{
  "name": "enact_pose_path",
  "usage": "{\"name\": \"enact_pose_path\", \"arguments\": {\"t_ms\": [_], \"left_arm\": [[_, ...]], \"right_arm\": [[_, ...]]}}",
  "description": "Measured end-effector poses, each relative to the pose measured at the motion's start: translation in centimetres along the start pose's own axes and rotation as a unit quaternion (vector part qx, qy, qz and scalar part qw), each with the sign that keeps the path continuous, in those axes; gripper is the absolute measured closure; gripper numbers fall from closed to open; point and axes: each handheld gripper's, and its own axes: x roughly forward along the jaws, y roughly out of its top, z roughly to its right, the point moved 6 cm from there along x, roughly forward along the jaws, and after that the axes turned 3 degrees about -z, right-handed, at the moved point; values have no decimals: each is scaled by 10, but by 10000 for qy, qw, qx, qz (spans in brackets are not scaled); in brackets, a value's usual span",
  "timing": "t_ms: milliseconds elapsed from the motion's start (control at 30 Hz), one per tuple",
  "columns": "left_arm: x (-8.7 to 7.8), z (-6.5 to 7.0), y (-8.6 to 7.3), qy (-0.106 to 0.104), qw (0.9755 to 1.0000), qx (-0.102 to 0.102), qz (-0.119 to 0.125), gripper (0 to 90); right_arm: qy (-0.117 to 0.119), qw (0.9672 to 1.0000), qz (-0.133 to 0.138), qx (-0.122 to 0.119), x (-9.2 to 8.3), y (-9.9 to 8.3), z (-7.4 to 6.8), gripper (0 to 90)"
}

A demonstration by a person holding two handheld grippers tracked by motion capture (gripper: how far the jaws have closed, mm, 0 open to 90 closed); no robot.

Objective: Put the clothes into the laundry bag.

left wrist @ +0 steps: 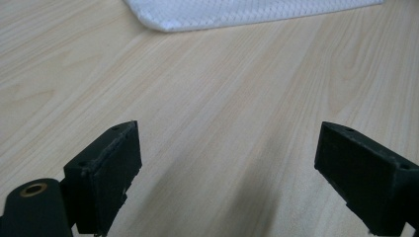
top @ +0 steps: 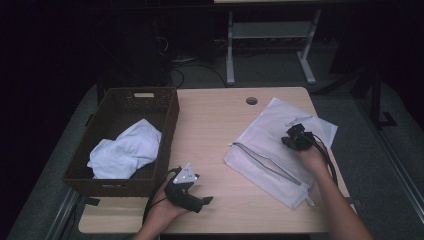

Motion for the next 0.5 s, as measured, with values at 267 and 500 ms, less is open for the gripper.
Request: {"name": "enact_pose_path", "arguments": {"t_ms": [267, 500], "left_arm": [[-1, 0, 0, 11, 10000, 20, 3, 101], [-1, 0, 0, 8, 10000, 19, 4, 101]], "right_arm": [[-176, 9996, -110, 165, -7, -10, 12, 893], [-314, 9988, -189, 329, -14, -20, 26, 893]]}}
